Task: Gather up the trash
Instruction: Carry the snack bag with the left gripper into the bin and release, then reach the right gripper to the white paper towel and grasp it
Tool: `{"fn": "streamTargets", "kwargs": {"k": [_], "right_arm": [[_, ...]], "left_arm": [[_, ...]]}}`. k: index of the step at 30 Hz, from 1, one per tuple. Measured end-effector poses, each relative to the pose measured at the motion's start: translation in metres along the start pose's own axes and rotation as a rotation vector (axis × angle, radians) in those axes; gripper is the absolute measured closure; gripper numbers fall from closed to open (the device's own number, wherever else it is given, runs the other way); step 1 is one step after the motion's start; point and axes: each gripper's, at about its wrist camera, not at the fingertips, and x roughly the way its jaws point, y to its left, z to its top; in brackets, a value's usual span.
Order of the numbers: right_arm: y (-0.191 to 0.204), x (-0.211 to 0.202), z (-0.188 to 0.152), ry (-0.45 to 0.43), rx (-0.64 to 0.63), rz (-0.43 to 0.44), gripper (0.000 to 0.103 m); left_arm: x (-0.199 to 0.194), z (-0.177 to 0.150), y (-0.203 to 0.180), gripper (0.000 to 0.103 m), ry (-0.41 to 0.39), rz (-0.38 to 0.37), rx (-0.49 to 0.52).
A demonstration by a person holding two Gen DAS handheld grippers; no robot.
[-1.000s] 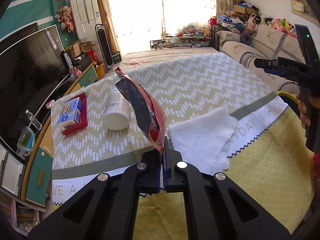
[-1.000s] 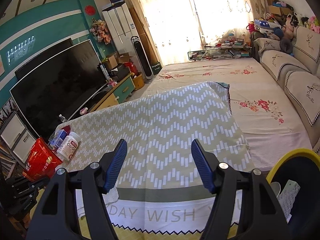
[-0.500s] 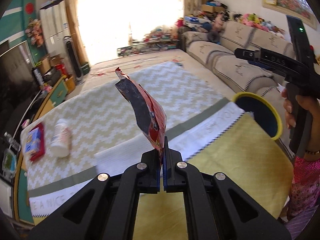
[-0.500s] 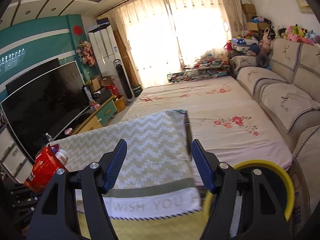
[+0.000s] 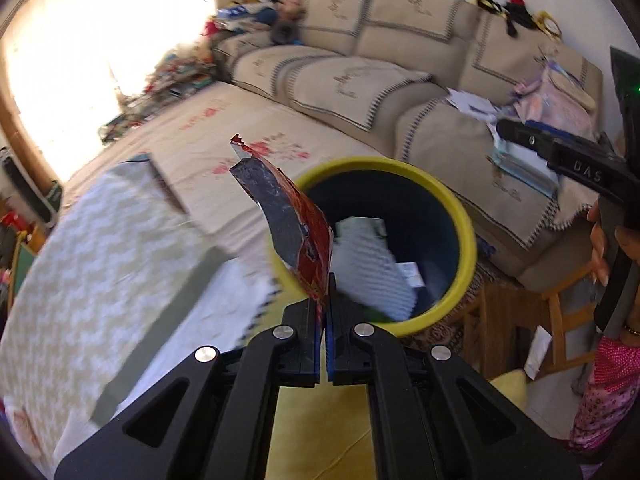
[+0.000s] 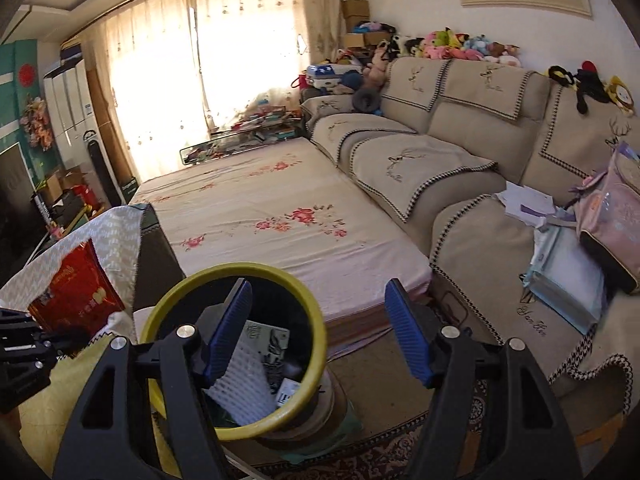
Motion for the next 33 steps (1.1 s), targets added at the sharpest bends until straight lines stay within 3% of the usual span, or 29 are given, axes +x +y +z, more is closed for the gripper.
{"fn": "streamTargets", "kwargs": {"k": [5,6,7,8,9,15,22,27,33], "right_arm": [[-0.034,-0.002,-0.001,-0.011,0.046,-0.013,0.036],[-0.036,-0.001,-0.001,-0.008,0.048,-0.01,0.036],[-0.036,0.001,-0.001,-0.005,0.049,-0.007,0.036],[-0.035,0.003,0.0,-0.001,0.048,-0.005,0.036],[-0.033,0.004,0.0,0.004,0.046,0.0,0.036],[-0.013,0.016,0.001,0.031,0.029,0.03,0.036],[0.036,0.018,-0.002,0.055,-0.041,0.09,0.034],[0.084,0.016,-0.007,0.081,-0.121,0.157,0.034],[0.16,0.014,-0.017,0.105,-0.252,0.235,0.034]], "left_arm": [[0.048,0.03,-0.031,0.095,0.081,-0.079,-0.003],[0.057,0.033,-0.033,0.076,0.095,-0.087,-0.013],[0.064,0.035,-0.034,0.044,0.11,-0.088,-0.023],[0.067,0.037,-0.034,0.034,0.103,-0.075,-0.035],[0.067,0.038,-0.032,0.031,0.084,-0.06,-0.044],[0.02,0.012,0.003,0.031,-0.057,-0.021,-0.14],[-0.077,-0.058,0.073,0.018,-0.297,0.103,-0.309],[-0.143,-0.121,0.128,0.013,-0.391,0.323,-0.379],[-0.198,-0.21,0.214,0.012,-0.446,0.492,-0.583]]}}
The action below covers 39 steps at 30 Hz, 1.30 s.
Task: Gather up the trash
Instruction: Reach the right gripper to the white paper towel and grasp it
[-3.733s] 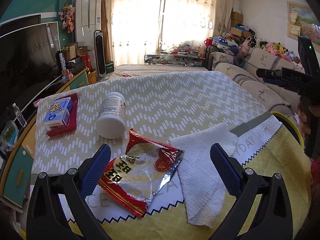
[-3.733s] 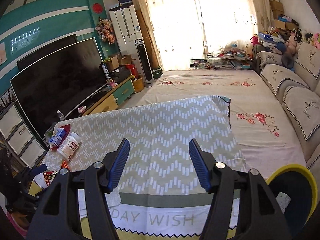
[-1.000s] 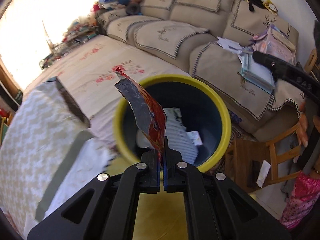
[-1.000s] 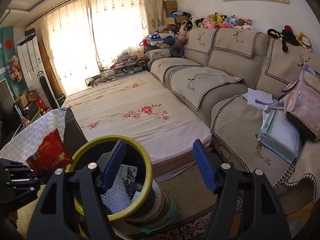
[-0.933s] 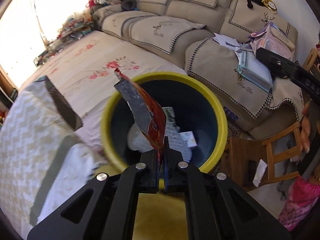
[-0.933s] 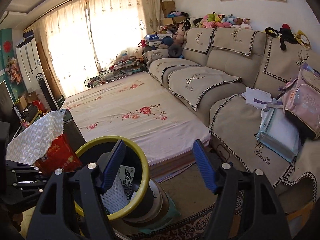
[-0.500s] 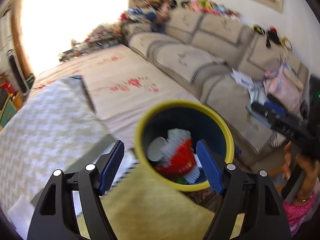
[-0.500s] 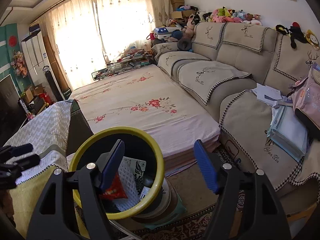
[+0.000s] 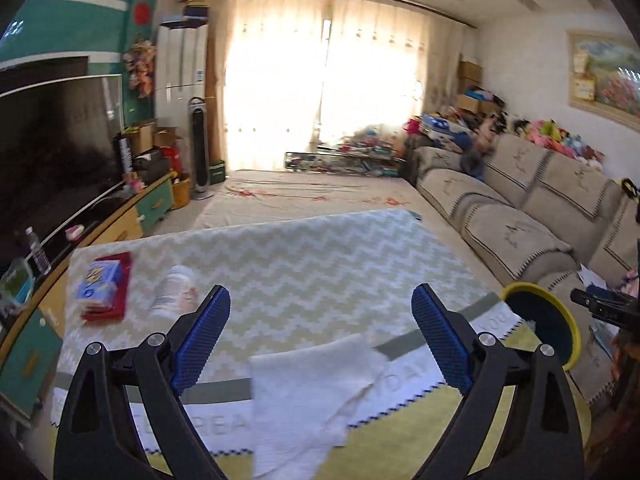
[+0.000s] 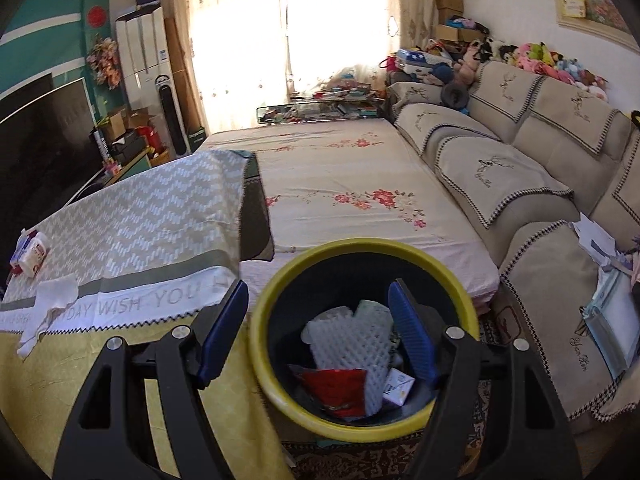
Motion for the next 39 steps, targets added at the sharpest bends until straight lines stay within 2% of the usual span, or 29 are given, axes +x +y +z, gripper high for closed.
{"fn": "streamTargets", "kwargs": {"k": [4,7,11,15,18,22,27,37,39], "right_arm": [[0.063,0.012,0.005,0.038,-0.104,0.114,0.034],[0.112,0.02,0.008,0.079,-0.18,0.239,0.034],[0.17,0.025,0.015,0.119,-0.269,0.372,0.034],[0.224,0.033,0.017,0.171,-0.346,0.486,0.034],[0.259,0.043,0.015,0.218,-0.413,0.538,0.034],[0.293,0.055,0.003,0.28,-0.479,0.564,0.034],[0.307,0.059,-0.012,0.305,-0.529,0.569,0.03],[0.318,0.063,-0.025,0.281,-0.609,0.517,0.026],[0.322,0.062,-0.028,0.271,-0.626,0.502,0.03]], "left_arm": [[-0.001,-0.01,0.073,0.012,-0.037,0.169,-0.044],[-0.003,-0.019,0.115,0.012,-0.06,0.256,-0.087],[-0.004,-0.031,0.14,0.012,-0.068,0.276,-0.179],[-0.012,-0.036,0.146,0.012,-0.085,0.326,-0.172],[-0.023,-0.038,0.152,0.011,-0.103,0.338,-0.202],[-0.026,-0.039,0.159,0.011,-0.099,0.338,-0.254],[-0.021,-0.04,0.155,0.011,-0.078,0.325,-0.268],[-0.016,-0.041,0.142,0.011,-0.065,0.312,-0.227],[-0.016,-0.04,0.142,0.011,-0.068,0.311,-0.229]]}}
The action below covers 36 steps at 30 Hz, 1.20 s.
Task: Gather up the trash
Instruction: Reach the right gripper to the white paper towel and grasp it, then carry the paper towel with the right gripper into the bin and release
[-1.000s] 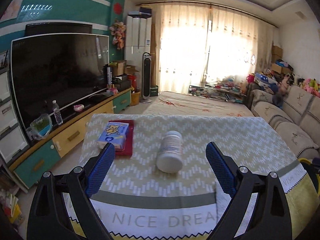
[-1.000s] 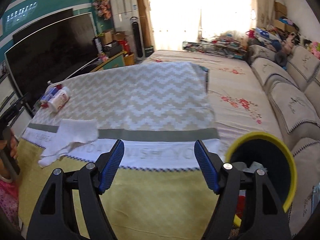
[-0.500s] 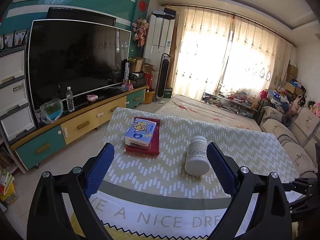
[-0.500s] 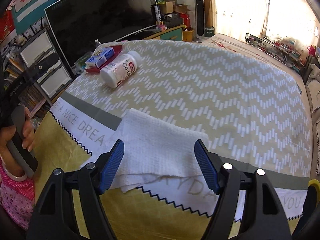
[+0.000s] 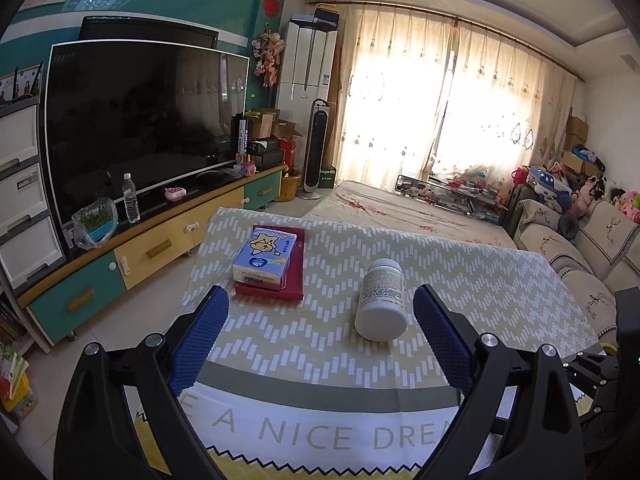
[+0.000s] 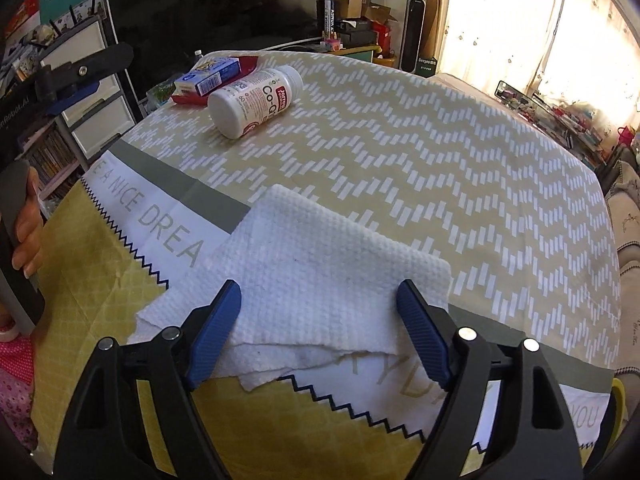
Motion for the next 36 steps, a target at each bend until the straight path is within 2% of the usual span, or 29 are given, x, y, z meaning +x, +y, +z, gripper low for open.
{"fn": "streamTargets", "kwargs": {"k": [1,2,3,4,5,7,8,14,19,25,30,33,36], "right_arm": [[0.0,-0.001,0.0,-0.001,0.002,-0.001,0.033],[0.001,0.0,0.0,-0.005,0.002,-0.006,0.043],[0.0,-0.001,0.001,-0.01,0.007,-0.007,0.058],[-0.002,-0.003,0.001,-0.014,0.015,-0.008,0.066],[-0.002,-0.003,0.002,-0.016,0.018,-0.013,0.081],[-0.005,-0.004,0.002,-0.017,0.027,-0.001,0.094],[-0.004,-0.004,0.001,-0.019,0.034,0.007,0.096],[-0.006,-0.024,0.003,-0.068,0.05,0.026,0.097],[-0.017,-0.064,0.002,-0.152,0.09,0.053,0.097],[-0.042,-0.12,-0.016,-0.253,0.148,0.039,0.097],[-0.079,-0.173,-0.04,-0.332,0.222,-0.044,0.097],[-0.112,-0.202,-0.063,-0.363,0.293,-0.136,0.097],[-0.151,-0.22,-0.091,-0.356,0.38,-0.241,0.097]], "left_arm": [[-0.001,0.001,0.0,0.011,-0.001,0.001,-0.001],[-0.001,0.001,0.0,0.011,-0.001,0.001,-0.002],[-0.001,0.001,0.0,0.011,0.0,0.0,-0.003],[-0.001,0.001,0.0,0.011,0.001,0.0,-0.003],[0.0,0.001,0.0,0.011,0.003,-0.001,-0.002],[0.0,0.0,-0.001,0.011,0.006,-0.001,0.0],[0.0,-0.001,-0.002,0.011,0.007,-0.003,0.002],[-0.002,-0.001,-0.006,0.011,-0.002,-0.014,0.014],[0.0,-0.001,-0.006,0.011,0.008,-0.016,0.013],[0.0,-0.002,-0.009,0.011,0.005,-0.026,0.023],[0.0,-0.004,-0.012,0.011,0.002,-0.04,0.035],[-0.001,-0.004,-0.014,0.011,0.001,-0.048,0.045],[0.0,-0.005,-0.016,0.011,0.003,-0.052,0.053]]}}
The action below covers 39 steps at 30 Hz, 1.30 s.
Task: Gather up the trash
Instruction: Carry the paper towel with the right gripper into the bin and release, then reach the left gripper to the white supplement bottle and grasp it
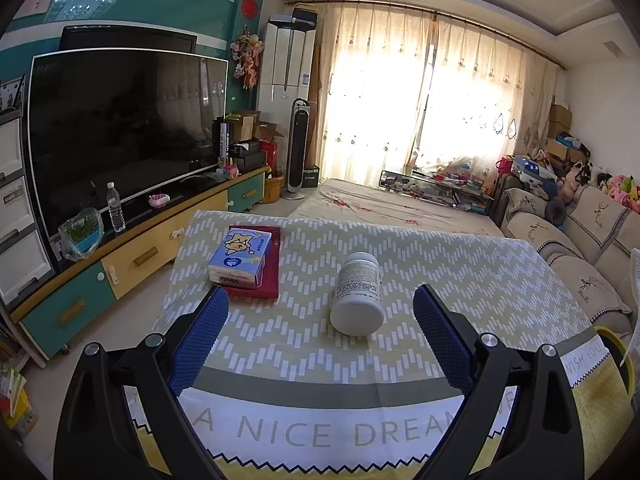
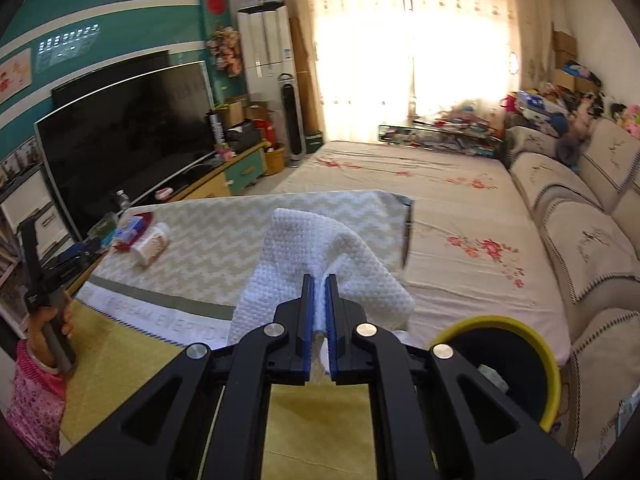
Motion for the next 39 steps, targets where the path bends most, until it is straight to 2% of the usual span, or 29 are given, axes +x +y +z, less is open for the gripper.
{"fn": "streamTargets", "kwargs": {"k": [7,10,14,15,19,25,29,32,39], "right_arm": [[-0.106,0.004,-0.034,0.084,0.16,-0.229,0.097],[-0.143,0.017,-0.054,0.134,0.225,-0.286,0.096],[-0.173,0.032,-0.073,0.166,0.311,-0.365,0.076],[-0.174,0.033,-0.072,0.16,0.319,-0.362,0.076],[-0.145,0.033,-0.047,0.078,0.283,-0.301,0.075],[-0.055,0.045,0.015,-0.073,0.191,-0.092,0.063],[0.008,0.076,0.04,-0.092,0.124,0.036,0.062],[0.043,0.102,0.042,-0.082,0.089,0.097,0.062],[0.065,0.137,0.017,0.01,0.053,0.107,0.057]], "left_arm": [[0.002,-0.001,-0.001,0.011,0.01,-0.003,0.003],[0.004,-0.002,-0.002,0.011,0.017,-0.006,0.005],[0.007,-0.003,-0.004,0.011,0.029,-0.011,0.012],[0.008,-0.004,-0.004,0.011,0.03,-0.012,0.016],[0.009,-0.005,-0.009,0.011,0.034,-0.016,0.032],[0.012,-0.007,-0.014,0.011,0.047,-0.027,0.046],[0.019,-0.009,-0.019,0.011,0.079,-0.044,0.047],[0.029,-0.011,-0.025,0.011,0.13,-0.061,0.054],[0.054,-0.009,-0.05,0.011,0.249,-0.085,0.104]]}}
